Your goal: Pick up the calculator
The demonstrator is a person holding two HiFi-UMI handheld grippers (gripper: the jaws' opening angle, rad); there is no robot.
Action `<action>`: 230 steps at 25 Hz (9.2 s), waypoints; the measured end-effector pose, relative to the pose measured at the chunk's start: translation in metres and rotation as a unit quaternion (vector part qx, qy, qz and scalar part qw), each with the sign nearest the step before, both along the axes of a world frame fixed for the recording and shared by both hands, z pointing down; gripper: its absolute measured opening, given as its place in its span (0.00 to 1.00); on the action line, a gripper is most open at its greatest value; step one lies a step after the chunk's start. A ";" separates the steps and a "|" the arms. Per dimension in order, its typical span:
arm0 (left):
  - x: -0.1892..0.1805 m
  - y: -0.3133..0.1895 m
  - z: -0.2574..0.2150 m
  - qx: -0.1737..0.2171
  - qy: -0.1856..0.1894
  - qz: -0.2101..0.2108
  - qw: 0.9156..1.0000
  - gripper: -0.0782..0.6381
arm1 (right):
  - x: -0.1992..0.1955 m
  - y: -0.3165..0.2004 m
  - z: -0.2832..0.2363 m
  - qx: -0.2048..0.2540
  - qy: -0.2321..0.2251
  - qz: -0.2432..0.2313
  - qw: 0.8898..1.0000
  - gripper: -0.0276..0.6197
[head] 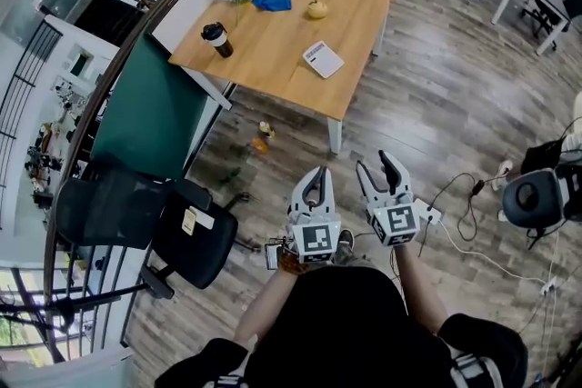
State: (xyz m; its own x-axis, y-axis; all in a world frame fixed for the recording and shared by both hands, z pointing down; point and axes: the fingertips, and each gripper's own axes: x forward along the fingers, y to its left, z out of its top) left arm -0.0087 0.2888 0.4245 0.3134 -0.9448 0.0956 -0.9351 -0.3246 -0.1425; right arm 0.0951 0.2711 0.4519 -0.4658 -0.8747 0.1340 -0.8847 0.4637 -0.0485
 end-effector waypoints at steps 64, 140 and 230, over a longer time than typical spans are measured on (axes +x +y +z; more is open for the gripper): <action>-0.002 -0.374 0.004 -0.002 0.018 -0.033 0.999 0.15 | 0.019 -0.383 0.019 -0.024 -0.007 -0.036 0.999 0.44; -0.012 -0.481 0.309 -0.320 -0.085 0.106 0.937 0.37 | -0.018 -0.506 0.156 -0.188 0.101 -0.107 0.971 0.48; -0.032 -0.482 0.336 -0.346 0.018 0.043 0.937 0.33 | -0.075 -0.510 0.267 -0.315 0.027 -0.216 0.924 0.45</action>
State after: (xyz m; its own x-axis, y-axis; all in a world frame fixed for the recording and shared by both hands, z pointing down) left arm -0.0410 -0.1928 0.7606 0.4002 -0.6313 0.6643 -0.9015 -0.4014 0.1617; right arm 0.0205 -0.2394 0.7191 -0.7312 -0.3482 0.5865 -0.6321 0.6692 -0.3907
